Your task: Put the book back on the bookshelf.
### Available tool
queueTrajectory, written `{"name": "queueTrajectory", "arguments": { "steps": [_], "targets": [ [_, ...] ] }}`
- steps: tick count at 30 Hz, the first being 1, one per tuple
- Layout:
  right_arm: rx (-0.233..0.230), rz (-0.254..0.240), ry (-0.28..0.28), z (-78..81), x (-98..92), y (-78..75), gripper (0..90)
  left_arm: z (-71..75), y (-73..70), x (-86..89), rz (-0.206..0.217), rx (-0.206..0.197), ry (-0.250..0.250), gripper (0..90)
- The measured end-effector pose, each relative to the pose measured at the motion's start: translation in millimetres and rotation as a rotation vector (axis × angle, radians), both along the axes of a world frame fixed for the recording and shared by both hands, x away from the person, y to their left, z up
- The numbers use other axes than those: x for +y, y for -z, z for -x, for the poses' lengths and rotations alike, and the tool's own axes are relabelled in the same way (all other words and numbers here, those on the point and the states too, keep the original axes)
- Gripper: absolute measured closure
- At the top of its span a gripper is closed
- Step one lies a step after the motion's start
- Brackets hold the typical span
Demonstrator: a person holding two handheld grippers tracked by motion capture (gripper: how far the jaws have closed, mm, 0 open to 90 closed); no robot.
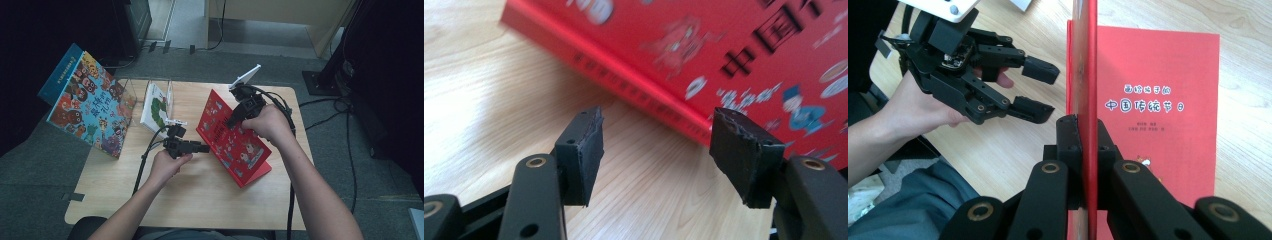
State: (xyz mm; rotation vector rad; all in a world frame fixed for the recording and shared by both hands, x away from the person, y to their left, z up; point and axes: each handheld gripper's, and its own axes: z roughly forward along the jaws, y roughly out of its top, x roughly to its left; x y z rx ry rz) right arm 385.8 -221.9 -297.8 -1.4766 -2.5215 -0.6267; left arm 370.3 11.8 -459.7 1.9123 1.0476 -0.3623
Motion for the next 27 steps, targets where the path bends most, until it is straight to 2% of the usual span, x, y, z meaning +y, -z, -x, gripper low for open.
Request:
{"name": "queueTrajectory", "arguments": {
  "steps": [2,5,8,11,14,16,20,22,24,27],
  "targets": [
    [0.003,-0.008,-0.004,-0.6,0.9,1.4,88.5,-1.2,-1.6,-2.1,-0.004,0.001,0.004,37.8],
    [0.004,-0.007,-0.001,-1.8,2.2,1.3,88.6,-2.6,-2.2,-2.4,0.011,0.010,0.001,37.2],
    [0.002,0.002,-0.004,-2.5,3.7,-2.4,88.5,-3.2,-2.6,-2.1,0.013,0.012,-0.001,36.8],
    [-0.003,-0.004,-0.008,-2.3,4.7,-7.7,88.5,-4.3,-0.4,-3.4,0.009,0.033,0.009,36.2],
    [-0.009,-0.013,-0.020,-2.0,6.9,-8.7,88.5,-4.9,-0.9,-2.1,0.037,0.038,0.016,35.5],
    [-0.002,-0.012,-0.028,-1.8,8.8,-6.8,88.5,-6.1,-1.6,-1.3,0.038,0.048,0.017,34.4],
    [-0.010,-0.042,-0.037,-0.8,7.6,-3.8,88.5,-8.0,-0.8,2.9,0.050,0.032,0.014,30.7],
    [-0.016,-0.066,-0.041,0.4,5.2,-1.6,88.5,-5.3,-3.7,2.4,0.024,0.011,-0.005,28.7],
    [-0.020,-0.086,-0.054,1.7,3.1,0.3,88.5,-7.5,-2.7,2.5,0.059,0.054,-0.001,24.8],
    [-0.033,-0.107,-0.075,5.2,3.2,2.0,88.1,-10.5,-0.5,5.1,0.095,0.071,0.016,19.8]
  ]
}}
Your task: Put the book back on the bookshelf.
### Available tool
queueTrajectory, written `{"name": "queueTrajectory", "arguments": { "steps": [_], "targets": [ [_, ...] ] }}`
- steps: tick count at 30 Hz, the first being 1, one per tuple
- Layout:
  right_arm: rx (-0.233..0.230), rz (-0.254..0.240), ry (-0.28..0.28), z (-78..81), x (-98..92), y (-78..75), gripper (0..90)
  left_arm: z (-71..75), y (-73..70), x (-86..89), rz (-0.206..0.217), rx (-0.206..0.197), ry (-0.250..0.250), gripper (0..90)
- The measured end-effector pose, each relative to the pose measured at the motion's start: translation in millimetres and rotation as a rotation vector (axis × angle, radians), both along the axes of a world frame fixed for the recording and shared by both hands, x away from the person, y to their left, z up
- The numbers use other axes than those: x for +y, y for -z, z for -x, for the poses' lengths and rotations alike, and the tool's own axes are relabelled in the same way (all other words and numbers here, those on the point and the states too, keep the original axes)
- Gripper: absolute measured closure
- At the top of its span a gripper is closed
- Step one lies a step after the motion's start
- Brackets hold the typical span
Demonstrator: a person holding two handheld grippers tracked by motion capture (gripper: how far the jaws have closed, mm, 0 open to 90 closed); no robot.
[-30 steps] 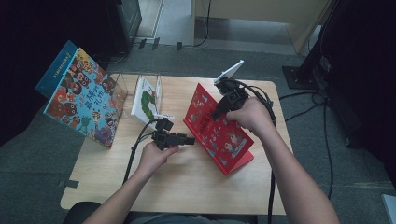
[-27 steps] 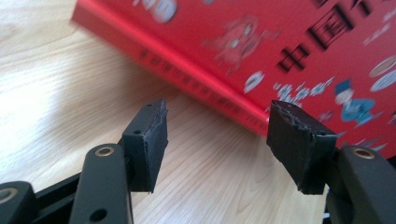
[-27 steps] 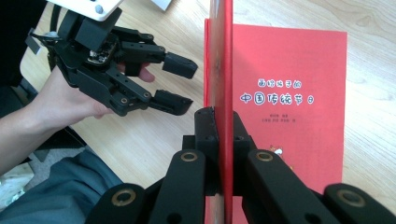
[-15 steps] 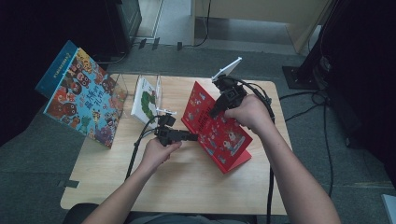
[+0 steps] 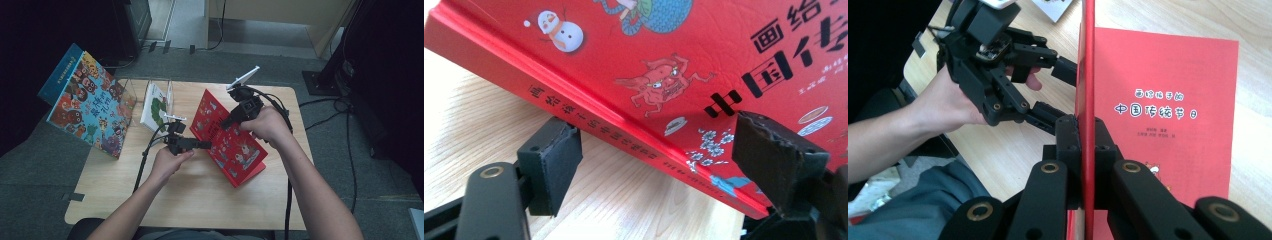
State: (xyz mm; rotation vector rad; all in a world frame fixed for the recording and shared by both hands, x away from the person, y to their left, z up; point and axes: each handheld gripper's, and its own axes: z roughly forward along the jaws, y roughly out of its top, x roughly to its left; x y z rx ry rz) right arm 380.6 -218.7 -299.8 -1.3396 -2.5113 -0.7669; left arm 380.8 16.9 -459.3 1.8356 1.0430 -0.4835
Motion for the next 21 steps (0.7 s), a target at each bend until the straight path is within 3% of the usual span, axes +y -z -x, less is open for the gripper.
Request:
{"name": "queueTrajectory", "arguments": {
  "steps": [4,8,10,13,17,21],
  "targets": [
    [-0.030,-0.032,-0.015,4.6,-1.2,-0.2,88.0,0.9,-3.8,4.8,0.005,-0.065,-0.007,18.8],
    [-0.062,-0.073,-0.043,7.9,-4.0,-1.6,87.9,1.3,-9.1,9.7,0.011,-0.099,-0.002,18.8],
    [-0.079,-0.093,-0.053,9.3,-4.8,-0.6,87.3,-0.1,-11.1,10.9,0.007,-0.096,0.001,19.6],
    [-0.106,-0.117,-0.059,9.9,-6.2,1.8,87.3,-4.3,-11.4,14.7,0.032,-0.075,0.016,25.1],
    [-0.149,-0.169,-0.082,13.4,-11.5,2.4,87.4,-5.1,-19.3,20.7,0.034,-0.129,0.035,29.5],
    [-0.165,-0.213,-0.090,14.2,-17.4,3.5,87.5,-6.2,-24.9,24.6,0.028,-0.144,0.060,35.1]
  ]
}}
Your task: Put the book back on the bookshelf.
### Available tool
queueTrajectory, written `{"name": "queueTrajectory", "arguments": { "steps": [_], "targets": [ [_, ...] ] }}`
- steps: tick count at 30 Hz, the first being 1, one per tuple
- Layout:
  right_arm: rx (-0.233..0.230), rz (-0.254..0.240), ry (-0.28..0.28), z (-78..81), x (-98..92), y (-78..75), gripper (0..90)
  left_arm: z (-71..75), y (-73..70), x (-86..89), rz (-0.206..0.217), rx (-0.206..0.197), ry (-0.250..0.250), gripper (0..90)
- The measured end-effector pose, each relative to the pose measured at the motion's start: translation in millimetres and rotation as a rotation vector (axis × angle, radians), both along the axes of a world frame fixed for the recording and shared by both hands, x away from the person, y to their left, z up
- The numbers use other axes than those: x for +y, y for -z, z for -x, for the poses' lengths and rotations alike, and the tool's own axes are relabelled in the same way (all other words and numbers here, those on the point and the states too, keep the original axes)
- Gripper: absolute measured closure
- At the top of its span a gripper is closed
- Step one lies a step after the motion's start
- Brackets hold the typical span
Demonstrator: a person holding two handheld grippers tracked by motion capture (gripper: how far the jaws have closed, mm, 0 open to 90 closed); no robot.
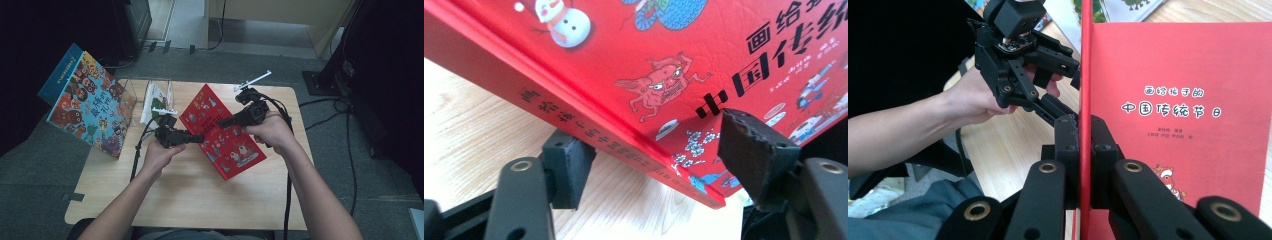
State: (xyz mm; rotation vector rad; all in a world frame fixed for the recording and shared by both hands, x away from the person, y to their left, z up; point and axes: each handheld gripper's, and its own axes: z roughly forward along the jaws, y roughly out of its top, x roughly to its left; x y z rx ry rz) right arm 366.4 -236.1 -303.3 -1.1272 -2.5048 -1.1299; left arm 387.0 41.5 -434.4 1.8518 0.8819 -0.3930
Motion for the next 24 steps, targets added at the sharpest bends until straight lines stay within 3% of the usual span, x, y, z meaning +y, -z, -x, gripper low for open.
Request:
{"name": "queueTrajectory", "arguments": {
  "steps": [8,11,13,16,19,21,23,24],
  "targets": [
    [-0.018,-0.114,-0.029,2.9,-22.8,9.4,88.8,1.0,-12.3,13.4,0.040,-0.052,0.061,54.6],
    [-0.038,-0.158,-0.048,4.4,-29.4,15.5,88.8,1.8,-18.8,15.9,0.032,-0.071,0.091,58.8],
    [-0.073,-0.172,-0.071,5.8,-33.3,20.8,88.6,3.0,-26.1,18.4,0.009,-0.110,0.113,62.2],
    [-0.133,-0.167,-0.122,7.6,-36.6,25.6,87.1,4.5,-36.7,21.8,-0.017,-0.159,0.141,68.0],
    [-0.155,-0.078,-0.103,5.9,-33.0,31.0,78.8,6.4,-47.1,23.5,-0.045,-0.202,0.173,73.6],
    [-0.114,-0.075,-0.120,2.5,-31.0,35.5,76.3,8.8,-53.0,23.4,-0.067,-0.228,0.178,75.2],
    [-0.086,-0.074,-0.100,-1.1,-30.7,37.8,71.4,10.3,-58.2,23.9,-0.094,-0.252,0.188,76.8],
    [-0.102,-0.059,-0.082,-1.5,-30.1,38.3,66.5,11.3,-60.7,24.3,-0.103,-0.262,0.199,77.9]
  ]
}}
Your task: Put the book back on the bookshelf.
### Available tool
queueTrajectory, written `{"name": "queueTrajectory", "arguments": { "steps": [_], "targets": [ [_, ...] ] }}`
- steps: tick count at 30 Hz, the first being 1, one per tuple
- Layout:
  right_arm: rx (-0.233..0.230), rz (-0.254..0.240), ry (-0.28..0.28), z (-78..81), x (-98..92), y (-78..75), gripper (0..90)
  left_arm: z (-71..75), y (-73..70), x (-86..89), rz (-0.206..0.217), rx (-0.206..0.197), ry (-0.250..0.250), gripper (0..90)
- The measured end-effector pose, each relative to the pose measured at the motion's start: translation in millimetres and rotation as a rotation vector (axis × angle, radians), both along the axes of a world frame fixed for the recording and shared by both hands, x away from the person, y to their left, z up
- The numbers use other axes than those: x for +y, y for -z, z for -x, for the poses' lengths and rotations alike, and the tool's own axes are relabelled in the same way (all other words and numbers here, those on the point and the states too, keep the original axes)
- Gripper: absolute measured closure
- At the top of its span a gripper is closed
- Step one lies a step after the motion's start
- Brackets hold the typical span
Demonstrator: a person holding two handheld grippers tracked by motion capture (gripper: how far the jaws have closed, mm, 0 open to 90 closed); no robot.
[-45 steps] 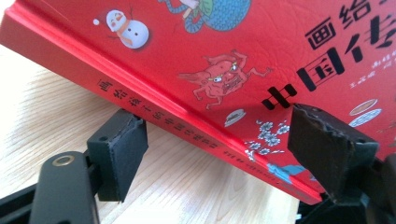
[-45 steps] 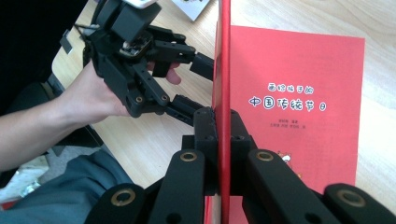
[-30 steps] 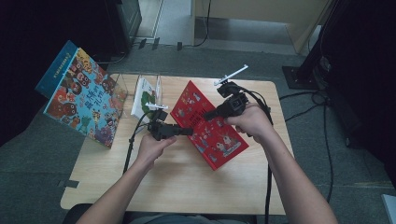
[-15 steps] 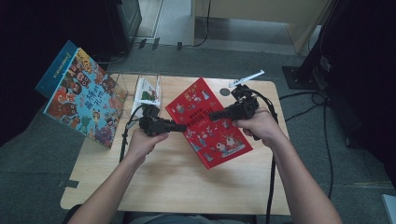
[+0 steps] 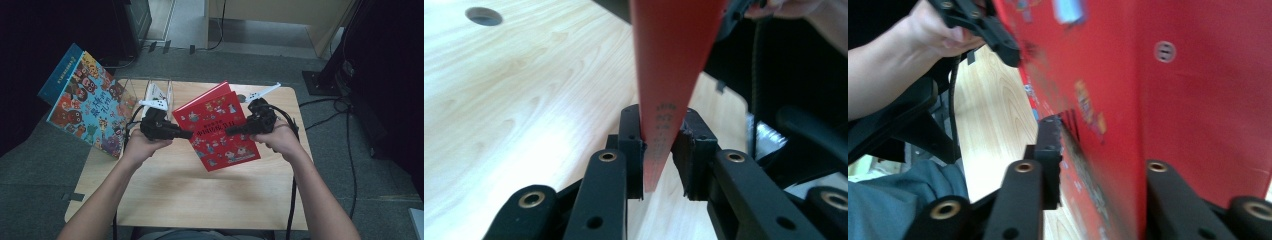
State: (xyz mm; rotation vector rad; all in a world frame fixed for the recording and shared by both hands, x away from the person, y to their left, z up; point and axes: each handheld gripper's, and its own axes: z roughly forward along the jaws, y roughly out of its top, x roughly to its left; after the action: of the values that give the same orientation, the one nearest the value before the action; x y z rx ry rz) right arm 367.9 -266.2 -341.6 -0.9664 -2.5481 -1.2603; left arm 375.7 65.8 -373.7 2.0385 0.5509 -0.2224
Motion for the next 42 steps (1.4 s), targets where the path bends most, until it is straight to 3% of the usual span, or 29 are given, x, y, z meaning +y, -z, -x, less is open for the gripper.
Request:
{"name": "queueTrajectory", "arguments": {
  "steps": [1,7,11,16,22,25,28,31,39,42],
  "targets": [
    [-0.010,0.006,0.023,-1.0,-0.7,0.1,64.5,1.4,-2.4,-0.2,-0.017,-0.020,0.003,78.7],
    [-0.058,-0.020,0.073,-2.0,-4.0,-1.7,56.7,3.9,-13.6,-2.1,-0.037,-0.041,0.017,80.3],
    [-0.077,-0.043,0.081,0.0,-8.3,-5.9,54.5,10.3,-27.2,-5.1,-0.082,-0.104,0.021,80.3],
    [-0.093,-0.032,0.109,-0.2,-9.8,-3.9,52.5,7.3,-29.4,-7.6,-0.110,-0.101,0.024,80.2],
    [-0.116,-0.015,0.096,-0.7,-6.1,-3.4,52.5,6.5,-32.5,-7.5,-0.145,-0.128,0.031,79.2],
    [-0.127,-0.032,0.094,-2.2,-3.0,-7.8,52.0,6.7,-36.3,-8.7,-0.165,-0.146,0.033,78.3],
    [-0.127,-0.028,0.081,-3.4,-0.4,-11.8,54.2,7.6,-36.8,-8.0,-0.177,-0.148,0.036,78.1],
    [-0.118,-0.025,0.033,-3.5,2.3,-10.6,58.2,7.2,-33.8,-5.7,-0.198,-0.140,0.055,78.9],
    [-0.133,-0.037,-0.006,-3.7,7.8,-11.4,61.5,7.2,-33.7,-3.3,-0.223,-0.140,0.052,77.6],
    [-0.131,-0.041,-0.011,-3.2,9.3,-12.1,61.6,7.2,-32.0,-5.2,-0.255,-0.137,0.064,76.8]
  ]
}}
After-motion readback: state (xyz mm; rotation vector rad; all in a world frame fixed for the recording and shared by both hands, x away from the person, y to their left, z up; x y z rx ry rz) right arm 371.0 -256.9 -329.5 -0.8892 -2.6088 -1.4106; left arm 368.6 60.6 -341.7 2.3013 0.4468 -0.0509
